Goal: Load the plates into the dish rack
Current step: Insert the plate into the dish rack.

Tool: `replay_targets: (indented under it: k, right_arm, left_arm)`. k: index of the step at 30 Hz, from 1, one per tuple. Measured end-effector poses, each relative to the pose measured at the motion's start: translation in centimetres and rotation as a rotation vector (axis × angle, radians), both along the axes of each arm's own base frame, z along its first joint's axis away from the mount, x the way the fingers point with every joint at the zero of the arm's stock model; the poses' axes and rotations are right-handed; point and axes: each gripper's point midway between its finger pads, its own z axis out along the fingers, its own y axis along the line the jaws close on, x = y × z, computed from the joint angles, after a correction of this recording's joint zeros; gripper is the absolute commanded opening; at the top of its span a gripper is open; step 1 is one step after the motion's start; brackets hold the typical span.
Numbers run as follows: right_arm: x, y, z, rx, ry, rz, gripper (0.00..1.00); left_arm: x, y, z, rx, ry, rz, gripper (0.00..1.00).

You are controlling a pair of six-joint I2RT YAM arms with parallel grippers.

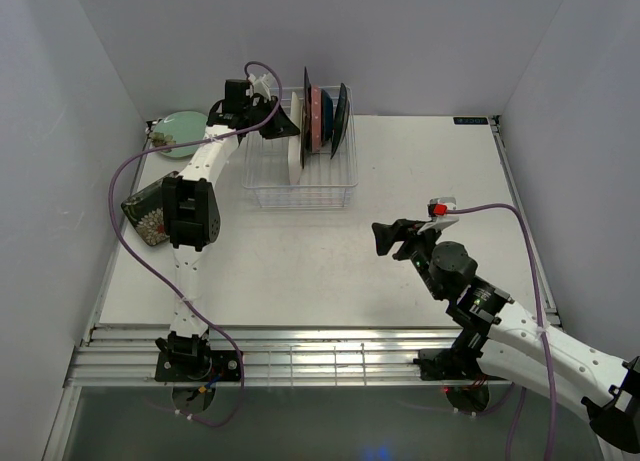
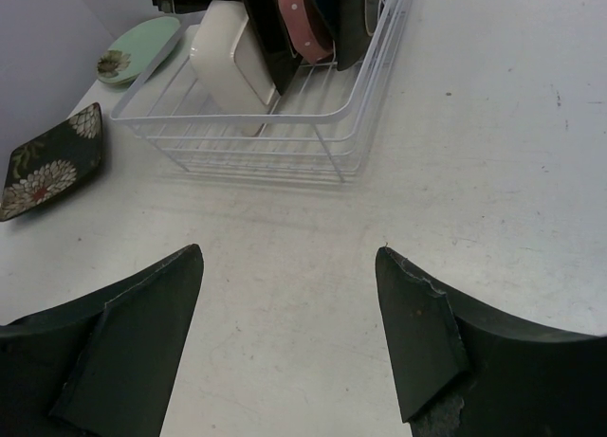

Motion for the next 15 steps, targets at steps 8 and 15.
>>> replay_targets:
  k: [8,15]
  right_arm:
    - [0.0,0.0,0.0,0.0,0.0,0.0,0.79]
    - [0.0,0.0,0.0,0.001,0.0,0.001,0.8]
  left_arm:
    - [0.3,-0.1,0.3,-0.014,-0.009,0.005,0.0]
    - [1.6,0.0,0.8,-0.039,-0.065,0.019,0.0]
